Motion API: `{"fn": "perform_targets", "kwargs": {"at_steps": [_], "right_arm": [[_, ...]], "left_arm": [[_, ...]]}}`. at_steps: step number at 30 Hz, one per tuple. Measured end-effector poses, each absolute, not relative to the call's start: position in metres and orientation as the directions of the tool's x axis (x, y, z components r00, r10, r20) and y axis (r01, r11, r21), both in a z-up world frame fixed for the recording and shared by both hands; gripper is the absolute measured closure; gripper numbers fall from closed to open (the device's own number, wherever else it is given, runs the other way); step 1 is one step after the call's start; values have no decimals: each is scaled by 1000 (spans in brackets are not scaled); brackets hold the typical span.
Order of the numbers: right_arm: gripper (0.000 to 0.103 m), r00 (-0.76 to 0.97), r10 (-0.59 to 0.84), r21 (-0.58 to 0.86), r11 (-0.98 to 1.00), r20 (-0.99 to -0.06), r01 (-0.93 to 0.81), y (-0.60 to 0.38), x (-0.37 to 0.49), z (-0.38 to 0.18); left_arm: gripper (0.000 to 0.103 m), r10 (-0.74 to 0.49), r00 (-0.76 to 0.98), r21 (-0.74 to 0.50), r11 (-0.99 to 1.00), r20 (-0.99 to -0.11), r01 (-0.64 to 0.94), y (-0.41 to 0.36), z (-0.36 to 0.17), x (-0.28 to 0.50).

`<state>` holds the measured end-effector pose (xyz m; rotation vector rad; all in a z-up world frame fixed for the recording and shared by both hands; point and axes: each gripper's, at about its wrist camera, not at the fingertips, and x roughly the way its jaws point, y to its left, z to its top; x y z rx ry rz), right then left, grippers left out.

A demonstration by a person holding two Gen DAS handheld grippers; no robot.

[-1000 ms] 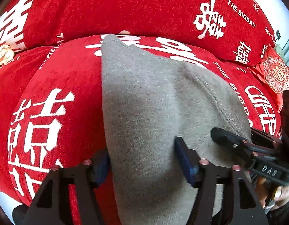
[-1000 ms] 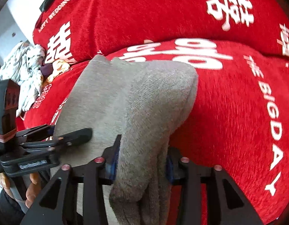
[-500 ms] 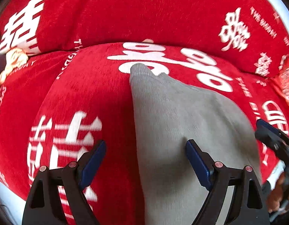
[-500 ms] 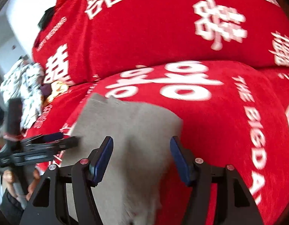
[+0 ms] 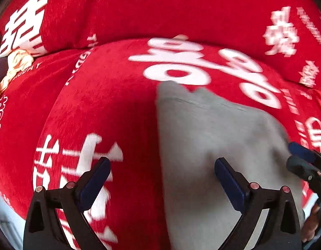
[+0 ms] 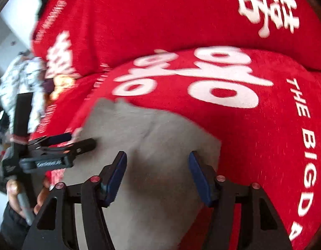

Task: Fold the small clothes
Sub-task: 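Open both grippers and smooth the folded sweater down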

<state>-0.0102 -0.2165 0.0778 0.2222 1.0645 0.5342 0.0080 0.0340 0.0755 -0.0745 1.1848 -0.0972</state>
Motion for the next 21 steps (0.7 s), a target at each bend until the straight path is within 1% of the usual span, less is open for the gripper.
{"fn": "perform_targets", "kwargs": {"at_steps": [4,7,9,11,13,16,19,21], "right_arm": [[37,373,591,406,786,-715,-467,-207,-71,104],[37,348,612,393,755,-710,-526,-201,-94,103],[37,341,572,356,775,-746,-523,-199,-101,88],[41,327,546,352,794,-771,-495,-206,-104,68],[42,349,572,371,785,-742,-495,-216,-112,66],[42,362,558,356,795,-747,-490,-219,-123,67],[40,383,508,296,820,-771,-490,-216,-136,71],[39,412,426,203,852,-806,-482,-210,-147,76]], "left_arm": [[2,-136,418,-102,989,-898,104,26,90,-46],[2,-120,419,-80,990,-900,113,22,83,-68],[2,-88,427,-48,993,-900,104,20,74,-78],[2,-107,425,-73,993,-899,96,23,70,-83],[1,-113,428,-81,992,-897,91,24,68,-89],[1,-81,448,-45,995,-890,90,21,68,-101],[1,-51,459,-15,997,-887,81,19,71,-112],[1,-13,476,24,997,-879,72,16,75,-120]]}}
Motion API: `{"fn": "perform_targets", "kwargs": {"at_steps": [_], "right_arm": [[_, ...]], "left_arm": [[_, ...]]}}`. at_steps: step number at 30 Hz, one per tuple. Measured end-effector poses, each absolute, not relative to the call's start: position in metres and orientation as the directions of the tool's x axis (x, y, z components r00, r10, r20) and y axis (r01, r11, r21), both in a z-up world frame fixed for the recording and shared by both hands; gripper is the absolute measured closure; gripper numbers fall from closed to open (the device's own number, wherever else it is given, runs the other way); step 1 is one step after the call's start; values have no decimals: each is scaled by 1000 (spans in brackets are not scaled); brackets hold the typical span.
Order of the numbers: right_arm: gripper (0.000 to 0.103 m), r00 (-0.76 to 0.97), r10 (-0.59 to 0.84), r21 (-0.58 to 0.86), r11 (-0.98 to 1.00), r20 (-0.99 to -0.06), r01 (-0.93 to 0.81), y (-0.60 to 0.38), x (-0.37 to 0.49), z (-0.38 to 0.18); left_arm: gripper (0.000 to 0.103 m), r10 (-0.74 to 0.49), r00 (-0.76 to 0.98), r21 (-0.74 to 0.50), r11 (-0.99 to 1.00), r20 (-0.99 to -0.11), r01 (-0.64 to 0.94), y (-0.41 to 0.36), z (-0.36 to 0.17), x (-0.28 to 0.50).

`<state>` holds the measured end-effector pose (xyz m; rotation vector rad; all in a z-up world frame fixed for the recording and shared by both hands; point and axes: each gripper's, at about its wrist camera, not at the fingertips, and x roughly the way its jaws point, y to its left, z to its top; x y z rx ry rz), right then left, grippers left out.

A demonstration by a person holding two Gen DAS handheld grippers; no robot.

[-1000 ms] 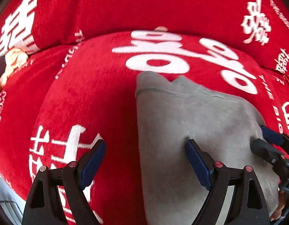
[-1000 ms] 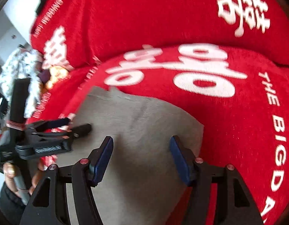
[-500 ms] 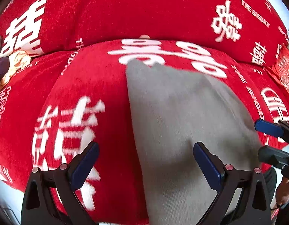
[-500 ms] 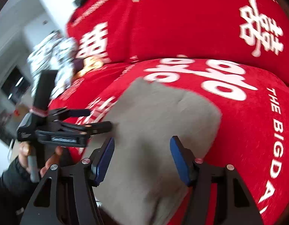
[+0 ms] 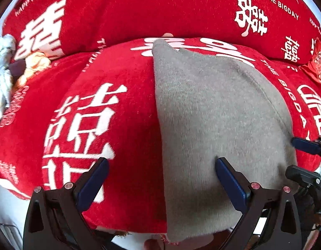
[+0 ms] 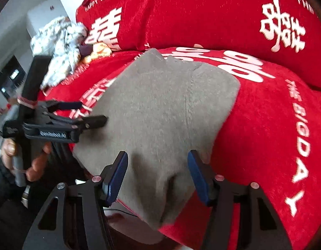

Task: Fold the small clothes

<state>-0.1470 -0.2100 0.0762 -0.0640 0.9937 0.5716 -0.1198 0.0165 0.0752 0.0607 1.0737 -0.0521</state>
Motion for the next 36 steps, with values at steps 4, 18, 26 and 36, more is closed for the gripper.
{"fn": "perform_targets", "kwargs": {"at_steps": [4,18,26,36], "right_arm": [[33,525,281,-4,879,-803,-477,-197,-175,101],[25,608,188,-55,932,-771,-358,-182,-178,131],[25,592,167,-36,948,-788,-316,-192,-179,123],[25,598,178,-26,948,-782,-317,-191,-186,127]], "left_arm": [[1,61,541,110,992,-839,60,7,91,-138],[1,-10,586,18,999,-810,43,-7,115,-151],[1,-2,534,17,999,-846,31,-17,104,-151],[1,1,571,-13,1000,-821,-21,-10,110,-166]]}}
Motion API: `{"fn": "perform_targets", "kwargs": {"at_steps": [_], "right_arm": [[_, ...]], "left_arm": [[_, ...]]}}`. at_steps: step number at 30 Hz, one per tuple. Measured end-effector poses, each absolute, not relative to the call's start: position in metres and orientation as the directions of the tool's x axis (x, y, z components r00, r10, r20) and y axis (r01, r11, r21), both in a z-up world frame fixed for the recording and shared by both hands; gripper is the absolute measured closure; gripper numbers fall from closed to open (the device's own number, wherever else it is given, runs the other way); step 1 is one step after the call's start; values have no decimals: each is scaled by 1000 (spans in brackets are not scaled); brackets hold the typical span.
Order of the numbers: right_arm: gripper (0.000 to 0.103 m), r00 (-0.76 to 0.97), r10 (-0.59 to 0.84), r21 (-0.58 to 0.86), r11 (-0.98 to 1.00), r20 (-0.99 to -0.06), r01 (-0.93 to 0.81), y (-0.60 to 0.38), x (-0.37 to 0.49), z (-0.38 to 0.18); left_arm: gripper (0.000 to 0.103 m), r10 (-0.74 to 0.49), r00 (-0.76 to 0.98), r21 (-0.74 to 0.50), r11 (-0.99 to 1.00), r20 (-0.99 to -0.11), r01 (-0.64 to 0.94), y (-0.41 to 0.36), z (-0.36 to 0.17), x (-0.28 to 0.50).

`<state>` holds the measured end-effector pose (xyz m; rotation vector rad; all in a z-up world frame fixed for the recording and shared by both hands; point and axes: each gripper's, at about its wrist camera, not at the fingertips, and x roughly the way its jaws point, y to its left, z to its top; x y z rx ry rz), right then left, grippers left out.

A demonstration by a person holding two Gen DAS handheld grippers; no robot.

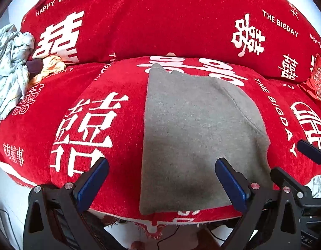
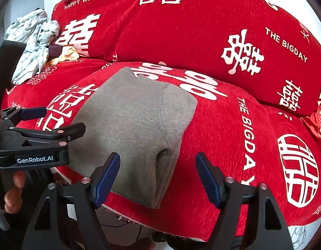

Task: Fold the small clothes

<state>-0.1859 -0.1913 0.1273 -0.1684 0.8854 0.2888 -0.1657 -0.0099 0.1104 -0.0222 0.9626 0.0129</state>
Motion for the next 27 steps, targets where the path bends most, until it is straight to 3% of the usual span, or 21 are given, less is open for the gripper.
{"fn": "perform_targets", "kwargs": {"at_steps": [11,27], "right_arm": [[25,645,173,-36,954,-744,-297,-198,-210,146],[25,676,157,-34,965,-720,-261,-193,-234,160]], "left_arm": [[1,116,634,77,993,-764,-88,-15,124,-195],[1,83,696,53,996,-713,-65,-15,144,-222]]}}
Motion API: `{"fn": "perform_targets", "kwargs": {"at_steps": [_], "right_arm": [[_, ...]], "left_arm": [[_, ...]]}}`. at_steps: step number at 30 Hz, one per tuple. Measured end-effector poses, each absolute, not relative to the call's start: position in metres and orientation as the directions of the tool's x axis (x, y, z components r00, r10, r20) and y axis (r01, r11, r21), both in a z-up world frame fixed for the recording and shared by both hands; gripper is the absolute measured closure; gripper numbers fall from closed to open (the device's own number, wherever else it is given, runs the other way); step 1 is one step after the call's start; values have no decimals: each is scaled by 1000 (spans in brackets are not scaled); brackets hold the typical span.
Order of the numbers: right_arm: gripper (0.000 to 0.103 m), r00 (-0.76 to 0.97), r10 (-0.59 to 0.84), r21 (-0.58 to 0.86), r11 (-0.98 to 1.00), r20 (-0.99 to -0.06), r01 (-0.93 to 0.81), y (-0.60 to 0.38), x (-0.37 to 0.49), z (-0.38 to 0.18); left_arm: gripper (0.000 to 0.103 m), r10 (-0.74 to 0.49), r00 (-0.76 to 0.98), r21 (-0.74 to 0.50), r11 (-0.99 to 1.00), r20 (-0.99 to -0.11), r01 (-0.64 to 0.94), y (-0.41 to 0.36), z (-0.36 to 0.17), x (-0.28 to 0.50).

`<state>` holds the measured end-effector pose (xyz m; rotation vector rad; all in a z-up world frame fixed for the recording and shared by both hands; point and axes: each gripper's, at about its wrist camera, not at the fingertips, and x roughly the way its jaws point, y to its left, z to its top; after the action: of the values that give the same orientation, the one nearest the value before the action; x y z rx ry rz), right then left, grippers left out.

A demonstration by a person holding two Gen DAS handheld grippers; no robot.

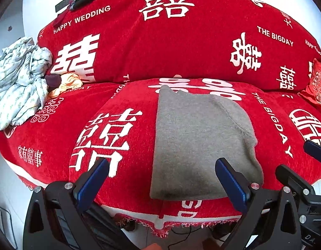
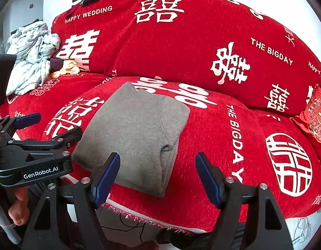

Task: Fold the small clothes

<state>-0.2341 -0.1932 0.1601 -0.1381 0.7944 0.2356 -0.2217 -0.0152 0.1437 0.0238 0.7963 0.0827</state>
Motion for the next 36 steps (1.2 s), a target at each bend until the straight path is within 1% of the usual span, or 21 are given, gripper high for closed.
{"fn": "perform_targets", "kwargs": {"at_steps": [7,19,36], "right_arm": [[25,673,145,-35,969,-725,-246,-193,-232,161],[25,674,138,-47,968,-725,-248,-188,-236,161],[25,679,144,-48,965,-720,-256,-188,-238,166]], "left_arm": [[1,71,706,47,997,-705,-54,-17,145,-226],[1,88,724,41,996,-685,-83,-11,148,-231],[1,83,716,31,996,-693,-86,-7,146,-232]]}}
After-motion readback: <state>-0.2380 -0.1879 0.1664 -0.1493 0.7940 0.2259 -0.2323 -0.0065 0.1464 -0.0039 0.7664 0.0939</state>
